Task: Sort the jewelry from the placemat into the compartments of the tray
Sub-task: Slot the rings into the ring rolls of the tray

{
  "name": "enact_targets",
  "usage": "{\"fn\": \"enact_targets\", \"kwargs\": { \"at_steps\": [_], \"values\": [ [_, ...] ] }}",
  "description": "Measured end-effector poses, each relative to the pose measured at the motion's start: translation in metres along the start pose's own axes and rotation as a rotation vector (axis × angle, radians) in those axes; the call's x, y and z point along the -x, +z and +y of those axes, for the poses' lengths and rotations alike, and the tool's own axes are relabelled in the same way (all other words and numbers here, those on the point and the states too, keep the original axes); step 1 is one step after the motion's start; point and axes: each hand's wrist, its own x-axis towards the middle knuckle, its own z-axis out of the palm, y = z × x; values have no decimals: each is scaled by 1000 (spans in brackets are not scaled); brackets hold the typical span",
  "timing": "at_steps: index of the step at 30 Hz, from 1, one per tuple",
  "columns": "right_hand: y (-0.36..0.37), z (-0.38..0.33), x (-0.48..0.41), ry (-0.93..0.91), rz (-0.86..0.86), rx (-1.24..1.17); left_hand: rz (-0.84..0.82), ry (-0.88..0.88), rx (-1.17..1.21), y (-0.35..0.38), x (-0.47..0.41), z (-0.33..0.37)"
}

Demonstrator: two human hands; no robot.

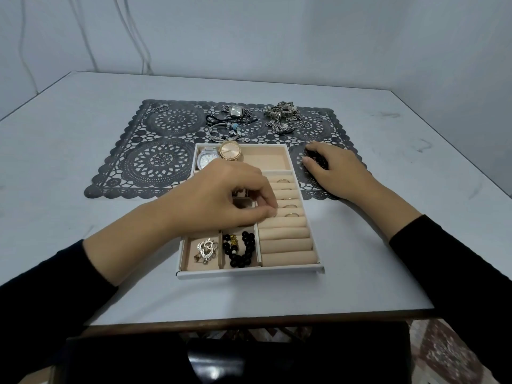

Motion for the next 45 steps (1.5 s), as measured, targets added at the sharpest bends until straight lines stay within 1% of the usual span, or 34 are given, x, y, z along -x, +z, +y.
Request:
{"fn": "enact_targets", "kwargs": {
  "at_steps": [6,11,18,22,24,29,31,32,34,37,39,42,45],
  "values": [
    [-2,-1,1,-2,-7,1,-82,-41,32,-3,-1,-1],
    [-2,-1,1,-1,-17,0,-84,-128,101,-4,-1,-2],
    [-2,-1,1,-2,-11,-7,-97,-194,125,-4,-3,0],
    [-1,0,1,1,-2,-11,-131,-322,241,-6,-8,3],
    [-2,-1,1,7,-2,-14,-144,-358,269,-7,-11,4],
    [-6,-3,1,28,-9,-41,-131,-385,285,-8,-10,4],
    [-7,-2,2,46,-8,-70,-78,-379,321,-10,-7,4],
    [-7,-2,1,51,2,-85,-25,-371,326,-12,-7,2],
    [-8,-2,-4,52,42,-96,118,-364,279,-18,-7,-5],
    [-7,-1,-15,55,106,-78,353,-408,148,-25,-8,-27],
    [-5,2,-23,60,116,-63,441,-447,26,-30,-8,-46],
    [-4,7,-40,78,117,-37,450,-512,-199,-41,-6,-81],
    [-2,14,-58,106,121,-1,391,-625,-356,-52,-2,-116]
  ]
}}
